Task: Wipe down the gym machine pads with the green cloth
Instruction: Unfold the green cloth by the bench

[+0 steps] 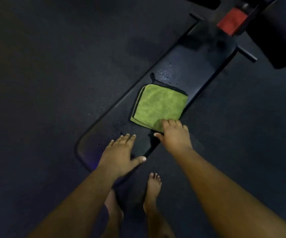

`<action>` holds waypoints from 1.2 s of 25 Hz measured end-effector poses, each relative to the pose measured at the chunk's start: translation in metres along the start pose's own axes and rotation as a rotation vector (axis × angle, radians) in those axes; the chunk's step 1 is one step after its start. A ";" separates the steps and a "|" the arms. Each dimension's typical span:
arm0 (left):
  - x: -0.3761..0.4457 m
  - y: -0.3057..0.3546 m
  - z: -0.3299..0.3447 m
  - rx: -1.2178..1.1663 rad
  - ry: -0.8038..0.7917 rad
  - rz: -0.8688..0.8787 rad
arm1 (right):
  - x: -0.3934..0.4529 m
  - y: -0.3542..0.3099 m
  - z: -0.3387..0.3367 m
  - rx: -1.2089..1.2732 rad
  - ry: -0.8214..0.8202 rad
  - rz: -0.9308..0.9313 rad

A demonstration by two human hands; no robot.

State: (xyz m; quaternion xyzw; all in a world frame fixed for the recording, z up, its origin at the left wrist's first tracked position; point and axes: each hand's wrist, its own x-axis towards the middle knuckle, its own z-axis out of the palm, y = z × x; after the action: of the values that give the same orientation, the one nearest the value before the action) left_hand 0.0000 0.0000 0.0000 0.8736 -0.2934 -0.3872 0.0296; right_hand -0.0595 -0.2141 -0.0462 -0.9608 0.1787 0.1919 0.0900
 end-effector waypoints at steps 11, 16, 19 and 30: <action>-0.010 -0.008 -0.039 -0.193 0.071 -0.010 | -0.006 -0.014 -0.052 0.751 0.403 -0.049; -0.093 0.008 -0.119 -0.539 0.234 0.047 | -0.085 -0.061 -0.171 1.162 0.243 -0.132; -0.158 0.018 -0.150 -0.492 0.281 0.136 | -0.138 -0.094 -0.229 1.242 0.257 -0.097; -0.319 0.053 -0.162 -1.668 0.293 0.054 | -0.272 -0.164 -0.281 1.202 0.348 -0.087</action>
State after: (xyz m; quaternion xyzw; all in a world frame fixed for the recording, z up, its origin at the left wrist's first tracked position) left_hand -0.0819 0.0989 0.3376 0.5996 0.0743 -0.3589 0.7114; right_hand -0.1377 -0.0473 0.3363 -0.7658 0.2283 -0.1052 0.5919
